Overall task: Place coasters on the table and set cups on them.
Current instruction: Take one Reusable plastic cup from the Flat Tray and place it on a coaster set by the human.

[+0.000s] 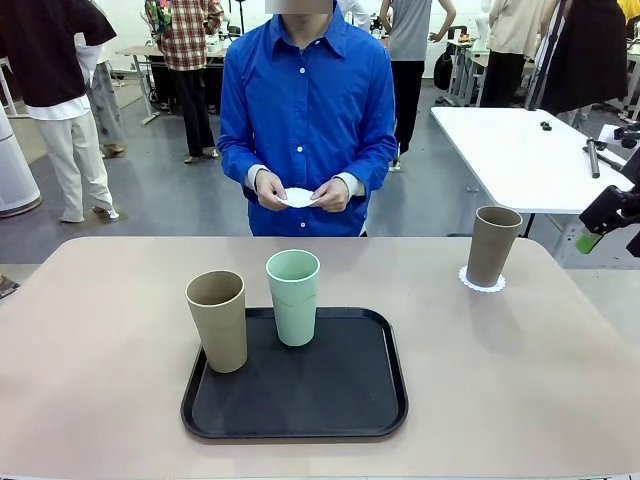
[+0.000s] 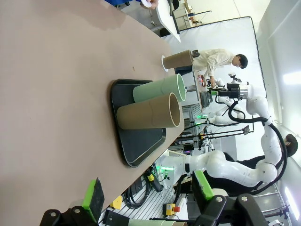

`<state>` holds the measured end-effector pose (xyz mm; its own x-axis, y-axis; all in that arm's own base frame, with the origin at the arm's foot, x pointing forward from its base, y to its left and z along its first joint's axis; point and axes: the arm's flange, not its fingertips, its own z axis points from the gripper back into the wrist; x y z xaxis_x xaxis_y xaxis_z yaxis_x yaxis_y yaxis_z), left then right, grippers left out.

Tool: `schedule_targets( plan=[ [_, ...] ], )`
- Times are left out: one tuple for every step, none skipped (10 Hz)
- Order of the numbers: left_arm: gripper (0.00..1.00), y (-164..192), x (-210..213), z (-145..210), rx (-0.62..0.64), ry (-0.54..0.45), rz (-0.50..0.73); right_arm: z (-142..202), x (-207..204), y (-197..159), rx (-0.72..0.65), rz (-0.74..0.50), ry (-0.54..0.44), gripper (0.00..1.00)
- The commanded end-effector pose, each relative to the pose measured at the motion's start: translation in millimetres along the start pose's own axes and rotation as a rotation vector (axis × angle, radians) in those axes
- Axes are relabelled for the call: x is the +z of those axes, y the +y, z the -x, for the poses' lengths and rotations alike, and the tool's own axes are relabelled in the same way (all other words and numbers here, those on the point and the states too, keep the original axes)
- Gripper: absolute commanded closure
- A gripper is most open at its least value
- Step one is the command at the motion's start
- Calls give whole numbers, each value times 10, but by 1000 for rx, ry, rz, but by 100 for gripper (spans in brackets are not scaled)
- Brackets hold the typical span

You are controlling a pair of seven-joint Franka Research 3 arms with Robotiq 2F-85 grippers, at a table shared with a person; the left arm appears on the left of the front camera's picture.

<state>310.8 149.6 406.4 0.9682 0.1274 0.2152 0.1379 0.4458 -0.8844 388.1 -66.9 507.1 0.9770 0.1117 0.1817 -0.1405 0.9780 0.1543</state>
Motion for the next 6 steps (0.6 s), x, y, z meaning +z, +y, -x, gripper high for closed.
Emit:
schedule_targets(
  plan=[
    [0,-2,17,10,-7,-10,17,-158,-32,42,48,-9,7,0],
    [0,-2,17,10,-7,-10,17,0,0,0,0,0,0,0],
    [0,-2,17,10,-7,-10,17,-10,97,-221,-8,-241,1,0],
    [0,-2,17,10,-7,-10,17,-5,179,-504,-38,-418,-3,0],
    [0,-2,17,10,-7,-10,17,26,248,-790,-55,-555,-15,0],
    [0,-2,17,10,-7,-10,17,46,268,-1000,-57,-660,-16,0]
  ],
)
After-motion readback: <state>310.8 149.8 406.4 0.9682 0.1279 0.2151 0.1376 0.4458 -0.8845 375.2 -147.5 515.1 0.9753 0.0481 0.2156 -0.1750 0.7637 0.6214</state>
